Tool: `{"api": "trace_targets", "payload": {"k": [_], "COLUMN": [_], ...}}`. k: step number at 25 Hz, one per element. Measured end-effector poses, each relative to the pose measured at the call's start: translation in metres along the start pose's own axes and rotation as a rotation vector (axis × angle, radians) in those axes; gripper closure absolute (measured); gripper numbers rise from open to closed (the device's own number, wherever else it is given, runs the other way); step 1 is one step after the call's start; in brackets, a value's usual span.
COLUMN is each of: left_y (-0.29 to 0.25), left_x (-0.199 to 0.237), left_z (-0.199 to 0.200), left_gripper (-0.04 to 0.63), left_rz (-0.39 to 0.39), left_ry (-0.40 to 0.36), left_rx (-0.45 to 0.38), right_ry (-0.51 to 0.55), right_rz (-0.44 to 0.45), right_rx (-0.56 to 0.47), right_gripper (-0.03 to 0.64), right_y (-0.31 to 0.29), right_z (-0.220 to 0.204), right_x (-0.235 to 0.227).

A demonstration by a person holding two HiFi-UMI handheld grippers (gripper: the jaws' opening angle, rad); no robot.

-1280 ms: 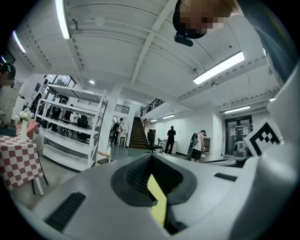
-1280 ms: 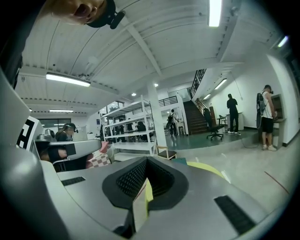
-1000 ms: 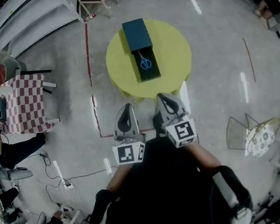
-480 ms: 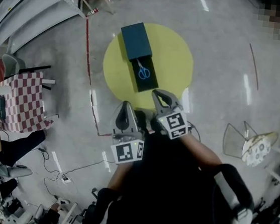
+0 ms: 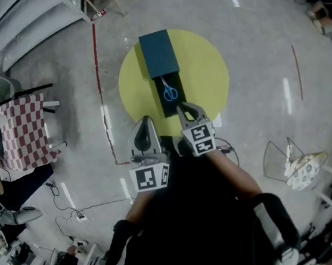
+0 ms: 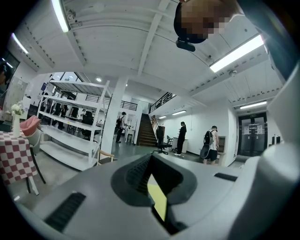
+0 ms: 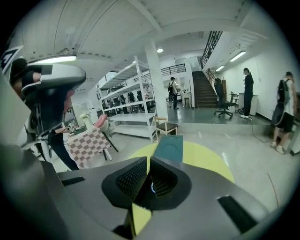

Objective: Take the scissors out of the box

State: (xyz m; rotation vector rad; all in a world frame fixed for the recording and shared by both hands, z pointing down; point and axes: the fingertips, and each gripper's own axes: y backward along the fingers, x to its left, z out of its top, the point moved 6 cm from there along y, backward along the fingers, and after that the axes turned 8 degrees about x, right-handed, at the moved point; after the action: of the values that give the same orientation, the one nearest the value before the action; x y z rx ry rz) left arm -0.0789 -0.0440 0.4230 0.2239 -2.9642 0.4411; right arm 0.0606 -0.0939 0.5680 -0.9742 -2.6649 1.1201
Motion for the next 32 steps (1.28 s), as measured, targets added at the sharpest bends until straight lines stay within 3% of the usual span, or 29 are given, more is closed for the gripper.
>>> {"api": "trace_targets", "payload": {"k": [20, 32], "left_y": [-0.07, -0.094], "left_x": [0.072, 0.091], "left_z": [0.005, -0.01], "left_gripper": [0.598, 0.598], "left_rz": [-0.012, -0.03], "left_ry": [0.047, 0.095], "left_rx": [0.068, 0.13], "right_ry": [-0.102, -0.169], "right_rz": [-0.117, -0.119], "right_rx": [0.537, 0.697], "right_gripper": [0.525, 0.525], "right_y": [-0.156, -0.19], "right_z": [-0.058, -0.088], "right_x": [-0.022, -0.032]}}
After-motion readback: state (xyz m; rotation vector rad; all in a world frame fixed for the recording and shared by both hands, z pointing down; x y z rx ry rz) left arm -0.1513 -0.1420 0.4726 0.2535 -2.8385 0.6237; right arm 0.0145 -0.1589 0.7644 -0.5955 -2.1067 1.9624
